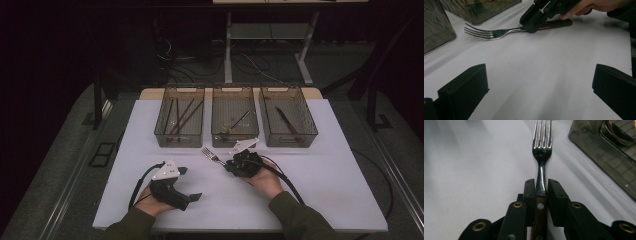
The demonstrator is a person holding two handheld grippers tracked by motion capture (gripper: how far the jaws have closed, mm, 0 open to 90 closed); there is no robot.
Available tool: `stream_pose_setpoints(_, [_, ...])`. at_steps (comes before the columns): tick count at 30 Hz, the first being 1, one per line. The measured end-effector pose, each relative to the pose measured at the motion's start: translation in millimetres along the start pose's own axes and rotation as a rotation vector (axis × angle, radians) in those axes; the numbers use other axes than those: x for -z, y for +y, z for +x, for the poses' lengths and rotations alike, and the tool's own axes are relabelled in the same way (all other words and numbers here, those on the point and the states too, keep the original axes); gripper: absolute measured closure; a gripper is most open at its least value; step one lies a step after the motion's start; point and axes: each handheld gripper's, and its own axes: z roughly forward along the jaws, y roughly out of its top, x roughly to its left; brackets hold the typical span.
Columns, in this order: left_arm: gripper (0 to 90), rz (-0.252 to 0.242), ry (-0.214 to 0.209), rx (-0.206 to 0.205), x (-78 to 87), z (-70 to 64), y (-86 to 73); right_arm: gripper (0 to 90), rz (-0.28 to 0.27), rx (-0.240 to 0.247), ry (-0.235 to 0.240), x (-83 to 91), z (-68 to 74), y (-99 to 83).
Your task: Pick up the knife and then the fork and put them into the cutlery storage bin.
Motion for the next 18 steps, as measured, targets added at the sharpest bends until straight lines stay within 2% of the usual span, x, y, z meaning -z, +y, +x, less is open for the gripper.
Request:
stream_pose_setpoints(8, [0.0, 0.000, 0.001, -0.001, 0.6, 0.2, 0.0, 78.0, -0.005, 0.029, 0.018, 0.5, -1.9, -0.5])
stream_pose_setpoints(18, [0.0, -0.002, 0.000, -0.002, 0.9, 0.1, 0.2, 78.0, 0.011, 0.028, 0.064, 5.4, -5.2, 0.0])
